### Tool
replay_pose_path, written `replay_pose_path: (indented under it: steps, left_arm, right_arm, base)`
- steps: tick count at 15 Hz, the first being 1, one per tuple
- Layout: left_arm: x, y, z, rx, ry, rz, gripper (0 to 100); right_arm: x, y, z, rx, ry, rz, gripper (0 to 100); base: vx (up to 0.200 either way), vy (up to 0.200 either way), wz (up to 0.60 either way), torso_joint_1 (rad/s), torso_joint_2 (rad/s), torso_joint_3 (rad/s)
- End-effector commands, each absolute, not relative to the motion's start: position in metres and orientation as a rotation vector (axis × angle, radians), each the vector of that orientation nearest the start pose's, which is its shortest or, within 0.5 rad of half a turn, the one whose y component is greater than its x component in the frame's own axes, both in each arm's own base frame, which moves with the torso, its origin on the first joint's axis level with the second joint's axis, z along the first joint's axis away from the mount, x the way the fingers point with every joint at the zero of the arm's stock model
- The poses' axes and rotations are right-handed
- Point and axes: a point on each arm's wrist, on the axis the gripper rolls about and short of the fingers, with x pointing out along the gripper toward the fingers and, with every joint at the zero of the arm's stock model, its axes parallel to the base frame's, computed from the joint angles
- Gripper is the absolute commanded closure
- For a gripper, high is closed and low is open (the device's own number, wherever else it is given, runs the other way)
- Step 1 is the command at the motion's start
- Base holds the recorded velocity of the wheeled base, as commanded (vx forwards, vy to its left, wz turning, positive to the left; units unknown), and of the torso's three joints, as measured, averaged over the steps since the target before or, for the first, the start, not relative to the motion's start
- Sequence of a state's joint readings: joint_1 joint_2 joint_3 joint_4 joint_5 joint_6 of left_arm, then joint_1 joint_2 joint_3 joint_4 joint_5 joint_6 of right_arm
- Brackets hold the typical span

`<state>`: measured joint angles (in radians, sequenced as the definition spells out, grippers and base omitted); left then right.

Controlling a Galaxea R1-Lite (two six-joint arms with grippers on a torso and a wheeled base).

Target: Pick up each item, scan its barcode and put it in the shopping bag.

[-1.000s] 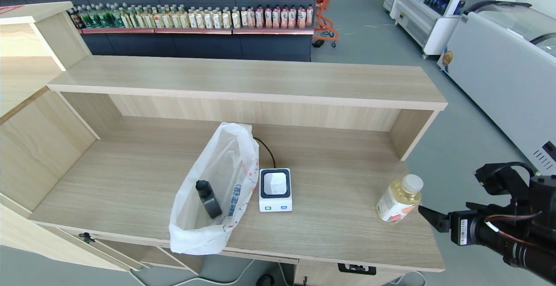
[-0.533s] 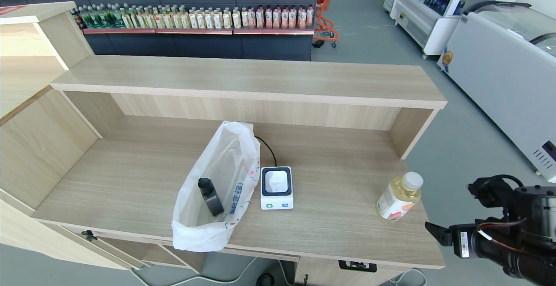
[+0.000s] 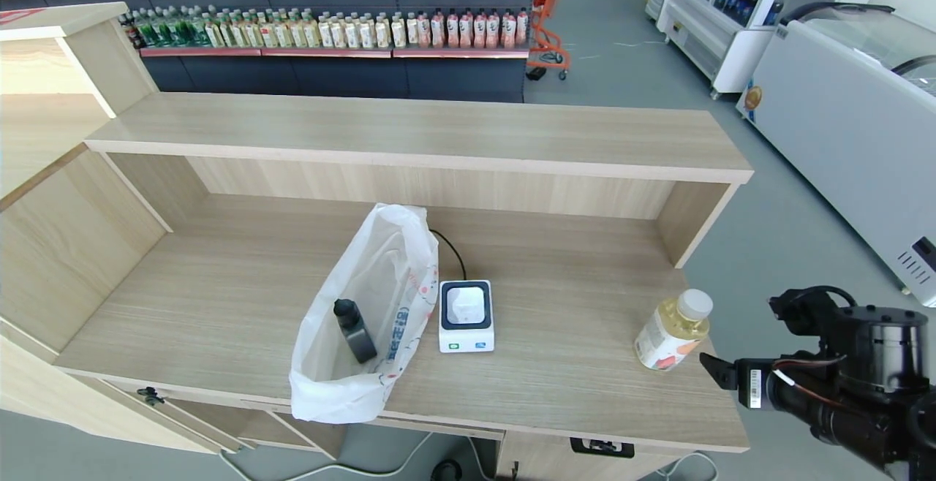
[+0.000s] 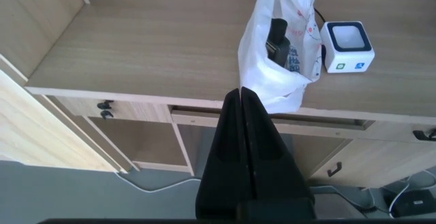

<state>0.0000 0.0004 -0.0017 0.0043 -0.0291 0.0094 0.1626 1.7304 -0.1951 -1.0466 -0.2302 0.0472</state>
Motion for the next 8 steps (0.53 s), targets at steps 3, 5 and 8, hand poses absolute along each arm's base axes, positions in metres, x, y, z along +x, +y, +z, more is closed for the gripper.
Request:
replay_pose_path:
  steps: [3, 5, 8]
  left_arm:
    - [-0.023, -0.001, 0.075, 0.009, 0.003, -0.029, 100]
    - [-0.023, -0.001, 0.075, 0.009, 0.003, -0.029, 100]
    - [-0.023, -0.001, 0.076, 0.009, 0.001, -0.029, 100]
  right_arm:
    - [0.243, 0.042, 0.037, -0.066, 0.486, -0.040, 0]
    - [0.250, 0.048, 0.028, -0.067, 0.473, -0.024, 0]
    - [0.260, 0.055, 0.018, -0.065, 0.453, -0.003, 0]
  base:
    - [0.000, 0.000, 0.00, 0.000, 0.00, 0.000]
    - [0.000, 0.000, 0.00, 0.000, 0.00, 0.000]
    - [0.000, 0.000, 0.00, 0.000, 0.00, 0.000]
